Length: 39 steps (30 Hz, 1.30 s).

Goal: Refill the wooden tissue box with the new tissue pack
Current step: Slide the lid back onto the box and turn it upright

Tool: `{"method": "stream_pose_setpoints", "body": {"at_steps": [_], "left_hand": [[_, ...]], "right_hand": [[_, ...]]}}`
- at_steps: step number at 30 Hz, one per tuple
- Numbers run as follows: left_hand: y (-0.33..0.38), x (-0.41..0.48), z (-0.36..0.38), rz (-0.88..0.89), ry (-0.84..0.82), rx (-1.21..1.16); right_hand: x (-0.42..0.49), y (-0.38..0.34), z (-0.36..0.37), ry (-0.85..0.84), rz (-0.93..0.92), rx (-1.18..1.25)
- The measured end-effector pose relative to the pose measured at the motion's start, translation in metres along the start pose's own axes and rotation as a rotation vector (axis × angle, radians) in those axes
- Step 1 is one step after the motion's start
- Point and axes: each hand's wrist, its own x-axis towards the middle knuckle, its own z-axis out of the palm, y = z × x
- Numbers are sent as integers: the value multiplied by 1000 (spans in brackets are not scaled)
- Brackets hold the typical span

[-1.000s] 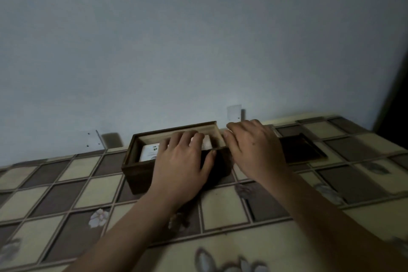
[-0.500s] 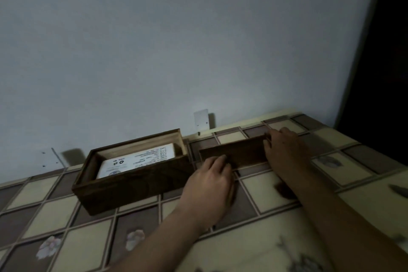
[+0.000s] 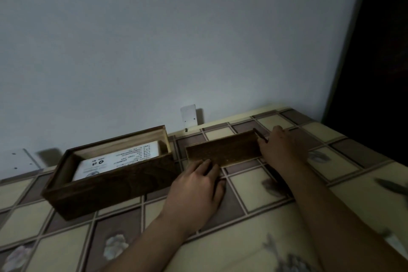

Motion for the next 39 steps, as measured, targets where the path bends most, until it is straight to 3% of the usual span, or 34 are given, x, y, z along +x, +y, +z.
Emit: {"method": "stream_pose_setpoints", "body": {"at_steps": [13,16,22,31,39], "left_hand": [[-1,-1,1,-39,-1,-20],[1,-1,-1,-25,-1,-7],[4,-2,-5,-15,13,25],[5,-1,-15,40,56,153],[-8,-6,-35,34,197,273]], "right_hand": [[1,-5,0,19,21,35],[3,-4,-1,68,15,180],[9,-6,-8,37,123,802],[10,-8,-14,77,177,1041],[9,-13,-17,101,208,1295]]}}
